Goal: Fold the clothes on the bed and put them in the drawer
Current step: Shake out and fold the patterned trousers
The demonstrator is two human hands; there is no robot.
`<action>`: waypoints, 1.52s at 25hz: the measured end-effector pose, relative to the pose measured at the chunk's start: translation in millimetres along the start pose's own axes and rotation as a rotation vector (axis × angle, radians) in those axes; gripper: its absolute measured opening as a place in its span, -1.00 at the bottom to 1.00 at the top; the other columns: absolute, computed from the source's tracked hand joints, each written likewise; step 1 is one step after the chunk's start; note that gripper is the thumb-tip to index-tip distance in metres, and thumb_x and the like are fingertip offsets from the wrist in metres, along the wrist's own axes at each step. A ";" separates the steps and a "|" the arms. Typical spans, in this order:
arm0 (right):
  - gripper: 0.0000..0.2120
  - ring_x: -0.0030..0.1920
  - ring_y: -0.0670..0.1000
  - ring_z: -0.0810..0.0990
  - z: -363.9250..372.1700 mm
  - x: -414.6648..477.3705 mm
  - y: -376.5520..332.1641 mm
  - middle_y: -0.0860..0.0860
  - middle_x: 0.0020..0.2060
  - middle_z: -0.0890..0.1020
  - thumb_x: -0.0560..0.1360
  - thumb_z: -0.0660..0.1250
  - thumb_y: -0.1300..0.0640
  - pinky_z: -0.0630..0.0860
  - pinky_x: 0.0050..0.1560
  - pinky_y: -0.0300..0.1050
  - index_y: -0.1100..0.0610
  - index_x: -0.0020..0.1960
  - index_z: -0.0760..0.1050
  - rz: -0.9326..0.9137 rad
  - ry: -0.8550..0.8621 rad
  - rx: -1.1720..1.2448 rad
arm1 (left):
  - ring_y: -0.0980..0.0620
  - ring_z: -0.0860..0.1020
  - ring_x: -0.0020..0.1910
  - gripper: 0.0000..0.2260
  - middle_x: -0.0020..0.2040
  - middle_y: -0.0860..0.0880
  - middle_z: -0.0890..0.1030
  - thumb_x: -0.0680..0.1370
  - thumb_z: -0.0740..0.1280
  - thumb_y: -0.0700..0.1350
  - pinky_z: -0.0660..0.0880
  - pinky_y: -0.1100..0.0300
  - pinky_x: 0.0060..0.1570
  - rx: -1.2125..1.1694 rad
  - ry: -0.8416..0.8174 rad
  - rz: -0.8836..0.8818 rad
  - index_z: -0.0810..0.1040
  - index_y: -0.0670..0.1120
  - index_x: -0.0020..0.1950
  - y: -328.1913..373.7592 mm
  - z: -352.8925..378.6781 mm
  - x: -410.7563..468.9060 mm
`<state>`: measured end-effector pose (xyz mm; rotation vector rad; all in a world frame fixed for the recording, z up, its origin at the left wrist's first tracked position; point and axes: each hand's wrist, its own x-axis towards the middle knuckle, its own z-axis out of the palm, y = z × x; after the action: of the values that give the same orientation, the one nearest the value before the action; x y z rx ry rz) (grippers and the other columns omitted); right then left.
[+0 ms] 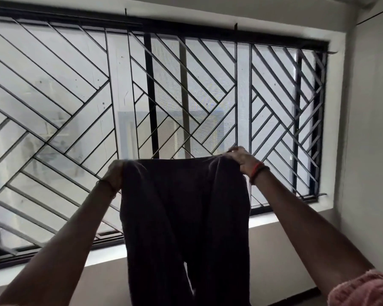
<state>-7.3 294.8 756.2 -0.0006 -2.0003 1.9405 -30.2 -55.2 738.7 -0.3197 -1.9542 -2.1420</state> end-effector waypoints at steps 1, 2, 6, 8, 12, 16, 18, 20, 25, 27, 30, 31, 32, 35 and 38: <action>-0.75 -0.57 -0.15 0.52 0.7 5.9 7.1 0.03 -0.27 0.46 0.50 0.29 0.41 0.47 -0.56 -0.32 0.08 -0.12 0.36 0.030 0.057 -0.051 | 0.02 0.47 -0.38 -0.75 -0.55 0.04 0.55 0.57 0.14 -0.39 0.42 0.40 -0.56 0.130 0.085 -0.038 0.44 -0.19 -0.27 -6.7 -0.4 4.0; -0.69 -0.53 -0.07 0.50 5.1 11.4 15.8 0.04 -0.29 0.43 0.48 0.27 0.45 0.43 -0.59 -0.32 0.06 -0.19 0.32 0.040 0.099 -0.093 | 0.05 0.46 -0.41 -0.72 -0.51 -0.01 0.54 0.56 0.16 -0.42 0.39 0.40 -0.56 0.276 0.118 -0.065 0.39 -0.17 -0.32 -15.4 0.4 6.7; -0.68 -0.29 0.06 0.42 40.3 13.8 35.1 0.02 -0.32 0.40 0.41 0.16 0.45 0.36 -0.44 -0.19 0.04 -0.22 0.25 0.010 0.278 -0.181 | -0.20 0.59 -0.17 -0.74 -0.19 -0.38 0.56 0.54 0.35 -0.18 0.43 0.03 -0.19 0.748 0.202 -0.063 0.49 -0.33 -0.27 -37.5 13.6 7.3; -0.73 -0.17 0.07 0.45 52.6 17.4 44.2 0.01 -0.31 0.42 0.40 0.17 0.41 0.34 -0.32 -0.13 0.04 -0.17 0.29 0.009 0.268 -0.242 | -0.24 0.58 0.00 -0.76 -0.11 -0.36 0.60 0.58 0.29 -0.16 0.48 0.04 -0.13 0.703 0.107 0.005 0.58 -0.36 0.00 -36.8 26.9 -0.6; -0.56 0.00 0.10 0.53 92.3 -11.0 29.5 0.18 -0.04 0.53 0.44 0.34 0.26 0.48 -0.12 -0.18 0.18 0.27 0.30 0.025 0.167 -0.318 | -0.03 0.54 -0.20 -0.82 -0.21 -0.12 0.51 0.61 0.15 -0.25 0.53 0.29 -0.49 0.022 -0.062 -0.184 0.48 -0.24 -0.13 -21.9 75.3 -17.2; -0.59 0.15 0.22 0.56 110.2 -33.4 16.0 0.25 0.13 0.57 0.45 0.41 0.16 0.50 0.12 -0.04 0.29 0.19 0.34 -0.088 0.162 -0.445 | 0.06 0.51 -0.39 -0.81 -0.38 -0.07 0.55 0.59 0.20 -0.29 0.49 0.28 -0.46 0.154 -0.140 -0.093 0.48 -0.20 -0.22 -10.7 98.9 -25.4; -0.71 0.11 0.20 0.57 111.4 -42.4 12.7 0.22 0.08 0.59 0.43 0.43 0.15 0.48 0.04 -0.08 0.19 0.05 0.39 -0.150 0.139 -0.496 | 0.03 0.45 -0.39 -0.82 -0.37 -0.09 0.49 0.56 0.24 -0.23 0.43 0.23 -0.36 0.136 -0.151 -0.086 0.49 -0.19 -0.25 -6.2 98.8 -26.7; -0.76 0.08 0.21 0.59 114.1 -48.4 13.5 0.20 0.04 0.62 0.41 0.43 0.15 0.51 0.04 -0.04 0.16 0.01 0.43 -0.209 0.140 -0.533 | 0.06 0.40 -0.42 -0.83 -0.37 -0.05 0.45 0.53 0.26 -0.18 0.39 0.23 -0.32 0.157 -0.147 -0.097 0.47 -0.13 -0.27 -0.9 104.1 -31.6; -0.76 0.07 0.16 0.60 113.0 -58.7 8.4 0.20 0.01 0.64 0.42 0.42 0.15 0.47 -0.04 -0.13 0.25 0.03 0.55 -0.227 0.122 -0.523 | 0.02 0.44 -0.34 -0.84 -0.28 -0.07 0.48 0.56 0.20 -0.14 0.37 0.20 -0.31 0.256 -0.167 -0.030 0.48 -0.13 -0.18 3.3 104.5 -38.9; -0.73 0.09 0.16 0.59 108.0 -59.9 5.4 0.22 0.03 0.64 0.44 0.41 0.13 0.47 -0.01 -0.13 0.29 0.05 0.57 -0.199 0.100 -0.569 | -0.07 0.53 -0.20 -0.90 -0.15 -0.17 0.54 0.54 0.24 -0.24 0.47 0.14 -0.21 0.352 -0.306 0.047 0.53 -0.21 -0.11 0.3 96.7 -37.3; -0.75 0.08 0.17 0.60 102.9 -58.3 7.0 0.24 0.00 0.65 0.46 0.38 0.13 0.47 -0.03 -0.12 0.32 0.01 0.59 -0.197 0.077 -0.583 | 0.03 0.57 -0.33 -0.96 -0.16 -0.21 0.53 0.53 0.31 -0.31 0.54 0.28 -0.36 0.291 -0.302 0.014 0.53 -0.21 -0.05 -3.8 96.8 -44.0; -0.75 0.07 0.17 0.60 101.7 -58.1 7.3 0.24 -0.02 0.65 0.47 0.37 0.12 0.46 -0.05 -0.12 0.32 0.00 0.59 -0.206 0.074 -0.574 | 0.10 0.56 -0.41 -0.96 -0.20 -0.19 0.52 0.54 0.32 -0.31 0.53 0.31 -0.40 0.255 -0.285 0.014 0.51 -0.20 -0.06 -7.1 97.3 -46.2; -0.73 0.04 0.17 0.60 101.2 -57.3 7.5 0.23 -0.06 0.65 0.48 0.36 0.09 0.44 -0.10 -0.13 0.32 -0.03 0.60 -0.212 0.069 -0.559 | 0.15 0.56 -0.47 -0.95 -0.23 -0.16 0.52 0.53 0.34 -0.30 0.53 0.32 -0.43 0.228 -0.262 0.001 0.50 -0.19 -0.06 -7.9 98.7 -45.7; -0.65 -0.22 0.06 0.55 100.4 -62.5 4.4 0.10 -0.30 0.57 0.47 0.38 -0.05 0.36 -0.30 -0.14 0.23 -0.28 0.55 -0.221 0.027 -0.525 | 0.19 0.55 -0.50 -0.78 -0.24 -0.12 0.53 0.53 0.36 -0.26 0.53 0.31 -0.47 0.216 -0.236 0.038 0.43 -0.25 0.14 -10.8 97.9 -43.7; -0.68 -0.27 -0.08 0.53 98.8 -67.8 6.6 0.07 -0.25 0.66 0.34 0.51 -0.09 0.50 -0.19 -0.11 0.18 -0.15 0.65 -0.264 -0.061 -0.512 | 0.10 0.55 -0.35 -0.61 -0.17 -0.09 0.53 0.54 0.37 -0.22 0.54 0.29 -0.42 0.222 -0.227 0.036 0.37 -0.25 0.32 -10.7 93.0 -43.5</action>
<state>30.0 183.1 733.1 0.1859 -2.3445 1.2484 8.8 39.2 723.5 -0.5737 -2.2652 -1.9148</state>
